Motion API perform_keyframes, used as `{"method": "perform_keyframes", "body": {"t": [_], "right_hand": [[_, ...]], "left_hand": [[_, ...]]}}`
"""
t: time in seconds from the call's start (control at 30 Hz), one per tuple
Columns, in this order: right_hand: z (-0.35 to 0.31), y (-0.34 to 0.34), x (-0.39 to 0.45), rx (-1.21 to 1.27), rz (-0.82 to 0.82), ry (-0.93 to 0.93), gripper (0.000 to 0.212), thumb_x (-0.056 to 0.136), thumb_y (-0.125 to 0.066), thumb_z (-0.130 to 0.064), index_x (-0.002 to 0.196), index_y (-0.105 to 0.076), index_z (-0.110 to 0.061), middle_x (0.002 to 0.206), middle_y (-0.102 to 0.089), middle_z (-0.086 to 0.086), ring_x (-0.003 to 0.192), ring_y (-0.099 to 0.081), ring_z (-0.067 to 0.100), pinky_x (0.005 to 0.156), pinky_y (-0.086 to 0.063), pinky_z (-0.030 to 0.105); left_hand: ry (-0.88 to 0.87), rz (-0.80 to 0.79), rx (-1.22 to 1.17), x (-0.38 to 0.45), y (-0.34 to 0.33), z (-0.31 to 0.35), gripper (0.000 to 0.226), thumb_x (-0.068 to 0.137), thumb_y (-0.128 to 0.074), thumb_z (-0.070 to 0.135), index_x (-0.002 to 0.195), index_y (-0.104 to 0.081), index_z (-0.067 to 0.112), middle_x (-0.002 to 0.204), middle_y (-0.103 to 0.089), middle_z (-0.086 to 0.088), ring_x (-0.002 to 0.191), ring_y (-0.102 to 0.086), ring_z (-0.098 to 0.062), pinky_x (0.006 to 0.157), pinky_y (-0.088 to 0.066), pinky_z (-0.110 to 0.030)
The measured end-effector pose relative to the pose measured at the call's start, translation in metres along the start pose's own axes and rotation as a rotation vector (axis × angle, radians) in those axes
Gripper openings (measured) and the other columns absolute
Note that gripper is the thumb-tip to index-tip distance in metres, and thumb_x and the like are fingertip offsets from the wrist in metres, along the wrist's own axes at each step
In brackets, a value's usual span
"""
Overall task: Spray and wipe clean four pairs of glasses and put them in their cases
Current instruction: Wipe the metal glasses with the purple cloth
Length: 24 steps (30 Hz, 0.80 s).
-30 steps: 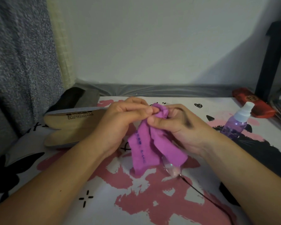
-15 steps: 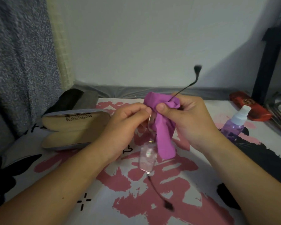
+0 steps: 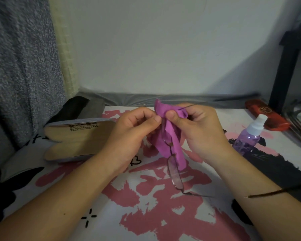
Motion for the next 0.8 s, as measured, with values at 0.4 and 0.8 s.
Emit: {"method": "perform_keyframes", "body": {"t": [0.4,0.8], "right_hand": [[-0.0007,-0.0024,-0.0004,0.133,-0.055,-0.012,0.017,0.065,-0.081,-0.016,0.07,-0.071,-0.028,0.082,-0.07,0.013,0.074,-0.066,0.026,0.07,-0.06,0.044],[0.0011,-0.0009,-0.0006,-0.116,-0.085,0.094,0.007,0.086,-0.072,-0.008,0.08,-0.075,-0.005,0.085,-0.069,0.008,0.089,-0.068,0.018,0.086,-0.054,0.038]], "left_hand": [[-0.012,-0.035,0.004,0.0008,0.002,-0.0012,0.01,0.089,-0.066,0.021,0.089,-0.074,0.015,0.092,-0.069,-0.016,0.09,-0.062,-0.026,0.088,-0.049,-0.044],[0.028,-0.08,0.066,0.0009,0.0042,-0.0004,0.015,0.08,-0.07,0.014,0.092,-0.065,0.007,0.103,-0.065,-0.023,0.096,-0.06,-0.026,0.093,-0.048,-0.054]]}}
Point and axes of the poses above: each hand's wrist, its own x-axis towards the middle knuckle, its own y-axis out of the back of the hand, z = x × y, the point moved 1 cm from there along x, towards the middle knuckle
